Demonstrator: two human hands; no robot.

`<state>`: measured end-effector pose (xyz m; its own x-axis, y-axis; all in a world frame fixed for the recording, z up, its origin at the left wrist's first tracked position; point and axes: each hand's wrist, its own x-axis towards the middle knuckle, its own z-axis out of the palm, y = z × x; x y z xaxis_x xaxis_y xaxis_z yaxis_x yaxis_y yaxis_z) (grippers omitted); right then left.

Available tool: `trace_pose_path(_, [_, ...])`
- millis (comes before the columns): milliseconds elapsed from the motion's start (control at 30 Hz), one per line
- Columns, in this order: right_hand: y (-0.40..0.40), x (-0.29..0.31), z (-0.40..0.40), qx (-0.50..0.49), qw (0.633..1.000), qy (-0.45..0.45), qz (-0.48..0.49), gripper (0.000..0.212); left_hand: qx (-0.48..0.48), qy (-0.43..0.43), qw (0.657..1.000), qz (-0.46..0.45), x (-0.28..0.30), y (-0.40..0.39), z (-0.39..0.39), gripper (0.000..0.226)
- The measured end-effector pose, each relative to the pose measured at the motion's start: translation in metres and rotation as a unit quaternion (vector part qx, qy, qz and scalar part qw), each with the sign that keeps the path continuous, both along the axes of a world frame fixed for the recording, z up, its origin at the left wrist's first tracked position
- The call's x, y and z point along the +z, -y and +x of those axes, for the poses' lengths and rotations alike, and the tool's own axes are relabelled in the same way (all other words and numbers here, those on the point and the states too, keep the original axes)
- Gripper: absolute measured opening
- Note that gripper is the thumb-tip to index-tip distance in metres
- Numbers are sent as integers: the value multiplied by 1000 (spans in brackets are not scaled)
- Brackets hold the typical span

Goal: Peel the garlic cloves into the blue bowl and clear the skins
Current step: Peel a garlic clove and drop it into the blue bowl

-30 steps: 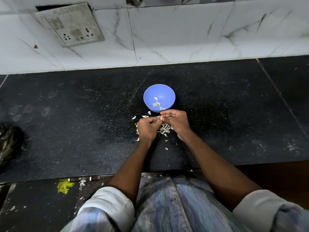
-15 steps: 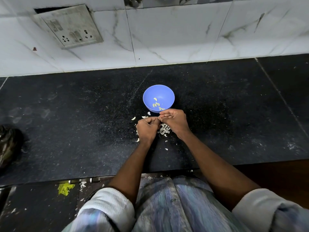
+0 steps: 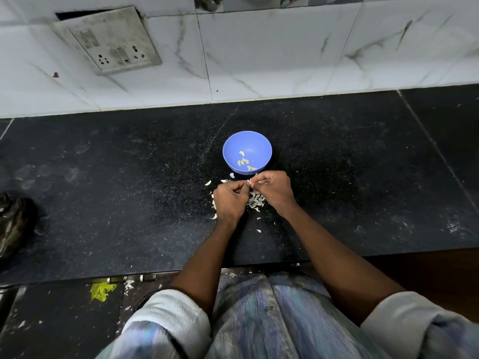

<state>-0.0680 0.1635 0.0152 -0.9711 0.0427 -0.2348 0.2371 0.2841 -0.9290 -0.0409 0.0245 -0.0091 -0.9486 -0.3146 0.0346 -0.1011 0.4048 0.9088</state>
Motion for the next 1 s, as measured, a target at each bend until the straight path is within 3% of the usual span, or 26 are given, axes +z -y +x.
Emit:
trace_pose_path(133, [1, 4, 1, -1, 999, 25, -35, 5, 3, -11, 1000, 7, -3, 3, 0, 31])
trace_pose_path(300, [0, 6, 2, -22, 999, 20, -30, 9, 2, 23, 998, 66, 3, 0, -1, 8])
trace_pose_path(467, [0, 9, 2, -27, 999, 29, -36, 4, -5, 17, 996, 89, 3, -2, -2, 7])
trace_pose_path(1000, [-5, 2, 6, -44, 994, 69, -75, 11, -32, -7, 999, -9, -10, -7, -1, 23])
